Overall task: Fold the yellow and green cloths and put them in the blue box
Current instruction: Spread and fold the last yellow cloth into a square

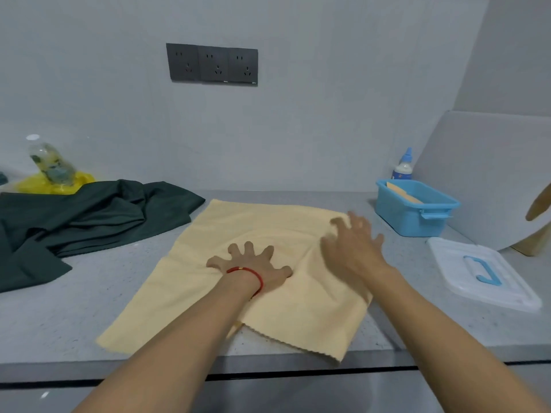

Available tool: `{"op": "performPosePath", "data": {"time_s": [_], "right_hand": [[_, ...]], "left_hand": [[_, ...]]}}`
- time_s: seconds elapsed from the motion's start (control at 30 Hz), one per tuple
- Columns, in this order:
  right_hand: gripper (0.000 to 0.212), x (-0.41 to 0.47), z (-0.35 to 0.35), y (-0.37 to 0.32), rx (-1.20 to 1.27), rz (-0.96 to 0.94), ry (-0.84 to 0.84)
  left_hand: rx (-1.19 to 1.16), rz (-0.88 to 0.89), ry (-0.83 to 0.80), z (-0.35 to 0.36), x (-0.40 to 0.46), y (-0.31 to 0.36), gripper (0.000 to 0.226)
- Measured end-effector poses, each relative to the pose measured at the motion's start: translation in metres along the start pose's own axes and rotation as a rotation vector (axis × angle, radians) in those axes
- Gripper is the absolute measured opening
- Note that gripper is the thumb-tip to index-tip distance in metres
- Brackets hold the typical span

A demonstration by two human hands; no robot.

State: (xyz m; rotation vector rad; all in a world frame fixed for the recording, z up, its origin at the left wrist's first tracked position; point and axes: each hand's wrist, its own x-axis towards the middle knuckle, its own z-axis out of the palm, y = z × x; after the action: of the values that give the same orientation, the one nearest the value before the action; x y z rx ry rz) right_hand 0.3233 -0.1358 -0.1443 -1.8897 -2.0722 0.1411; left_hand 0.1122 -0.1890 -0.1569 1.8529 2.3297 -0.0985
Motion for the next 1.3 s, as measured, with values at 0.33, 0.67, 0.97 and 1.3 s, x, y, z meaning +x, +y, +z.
{"op": "performPosePath", "data": {"time_s": [0.33,0.67,0.97,1.3], "right_hand": [[0.074,-0.024,0.016,0.049,-0.145,-0.296,-0.391],[0.044,-0.044,-0.002,0.027,-0.139,-0.461,-0.11],[0.054,-0.032,0.002,0.028,-0.203,-0.222,-0.219],[0.084,-0.067,0.022,0.015,-0.187,-0.304,-0.396]], "left_hand": [[-0.062,0.074,0.126,0.023,-0.001,-0.013,0.073],[-0.195,0.197,0.306,0.031,0.0,-0.009,0.046],[-0.09,0.157,0.41,0.033,0.003,-0.006,0.057],[-0.176,0.193,0.217,0.026,0.02,-0.006,0.074]]}}
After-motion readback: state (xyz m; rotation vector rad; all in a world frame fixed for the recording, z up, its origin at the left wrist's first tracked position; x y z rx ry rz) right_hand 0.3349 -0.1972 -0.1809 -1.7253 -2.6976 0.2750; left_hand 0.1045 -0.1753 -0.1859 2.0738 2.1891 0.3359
